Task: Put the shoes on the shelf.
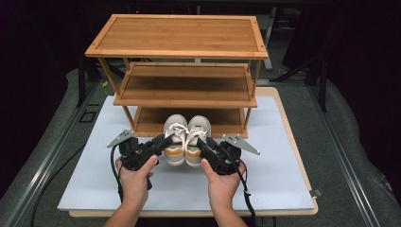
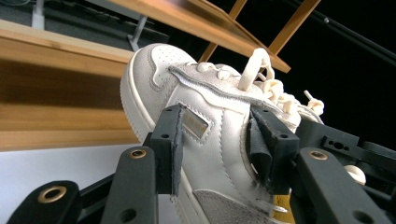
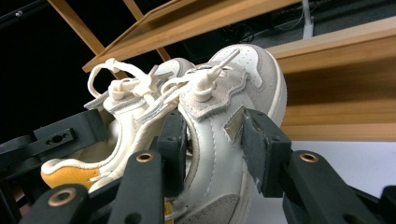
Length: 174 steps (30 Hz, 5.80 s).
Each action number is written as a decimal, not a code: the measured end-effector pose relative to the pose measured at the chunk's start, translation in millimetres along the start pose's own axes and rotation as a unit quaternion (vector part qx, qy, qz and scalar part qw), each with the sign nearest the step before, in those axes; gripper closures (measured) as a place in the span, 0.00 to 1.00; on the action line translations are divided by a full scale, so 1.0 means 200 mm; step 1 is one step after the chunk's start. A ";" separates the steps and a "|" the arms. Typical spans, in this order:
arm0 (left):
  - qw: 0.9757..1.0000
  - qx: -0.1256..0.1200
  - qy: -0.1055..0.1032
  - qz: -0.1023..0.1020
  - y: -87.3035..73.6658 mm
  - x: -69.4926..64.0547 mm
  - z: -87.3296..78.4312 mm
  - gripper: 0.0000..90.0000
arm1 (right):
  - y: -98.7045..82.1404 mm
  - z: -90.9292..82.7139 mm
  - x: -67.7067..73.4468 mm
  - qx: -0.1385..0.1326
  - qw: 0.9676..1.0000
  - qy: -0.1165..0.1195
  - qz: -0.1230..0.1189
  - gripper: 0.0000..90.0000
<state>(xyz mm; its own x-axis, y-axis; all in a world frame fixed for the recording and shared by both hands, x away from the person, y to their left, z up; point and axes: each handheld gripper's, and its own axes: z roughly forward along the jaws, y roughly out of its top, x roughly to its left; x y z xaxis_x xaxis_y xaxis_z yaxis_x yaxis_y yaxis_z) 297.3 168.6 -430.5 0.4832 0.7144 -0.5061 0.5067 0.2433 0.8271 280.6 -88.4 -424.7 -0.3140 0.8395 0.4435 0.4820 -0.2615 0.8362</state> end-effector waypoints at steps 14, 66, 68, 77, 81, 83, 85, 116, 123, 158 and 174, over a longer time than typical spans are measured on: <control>1.000 -0.010 0.001 0.018 0.15 -0.06 -0.03 0.64 | 0.14 -0.02 0.08 -0.012 1.000 0.005 -0.021 0.68; 1.000 0.014 0.010 0.003 0.52 0.05 0.24 0.64 | 0.49 0.27 0.02 0.013 1.000 -0.006 -0.013 0.68; 1.000 0.017 0.009 0.002 0.53 0.06 0.26 0.64 | 0.50 0.28 0.01 0.013 1.000 -0.009 -0.013 0.68; 1.000 0.014 0.010 -0.008 0.56 0.12 0.37 0.64 | 0.58 0.38 -0.02 0.019 0.999 -0.027 -0.022 0.68; 1.000 0.014 0.008 -0.020 0.59 0.15 0.41 0.64 | 0.59 0.42 -0.04 0.018 0.999 -0.027 -0.014 0.68; 1.000 0.014 0.011 -0.019 0.60 0.16 0.42 0.64 | 0.60 0.44 -0.05 0.017 1.000 -0.025 -0.003 0.68; 1.000 0.014 0.015 -0.017 0.62 0.17 0.43 0.64 | 0.61 0.46 -0.05 0.016 1.000 -0.024 0.002 0.68; 0.999 0.022 -0.007 -0.030 0.70 0.20 0.45 0.50 | 0.68 0.50 -0.10 0.035 0.999 0.008 0.014 0.59; 1.000 0.022 -0.010 -0.019 0.70 0.18 0.40 0.51 | 0.70 0.46 -0.09 0.026 1.000 0.007 0.006 0.59; 1.000 0.020 -0.021 0.010 0.67 0.19 0.20 0.80 | 0.68 0.25 -0.11 0.017 0.999 0.026 -0.031 0.80; 0.998 0.050 0.009 0.029 0.61 0.27 0.33 1.00 | 0.64 0.36 -0.25 0.045 0.998 0.018 -0.045 1.00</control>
<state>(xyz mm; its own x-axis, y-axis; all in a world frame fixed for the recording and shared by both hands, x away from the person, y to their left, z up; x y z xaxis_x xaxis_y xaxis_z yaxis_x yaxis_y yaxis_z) 431.6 193.7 -372.6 0.5013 0.7367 -0.4539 0.5479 0.1358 0.8255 416.9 -128.6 -363.5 -0.3869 0.8397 0.3810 0.5222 -0.1410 0.8411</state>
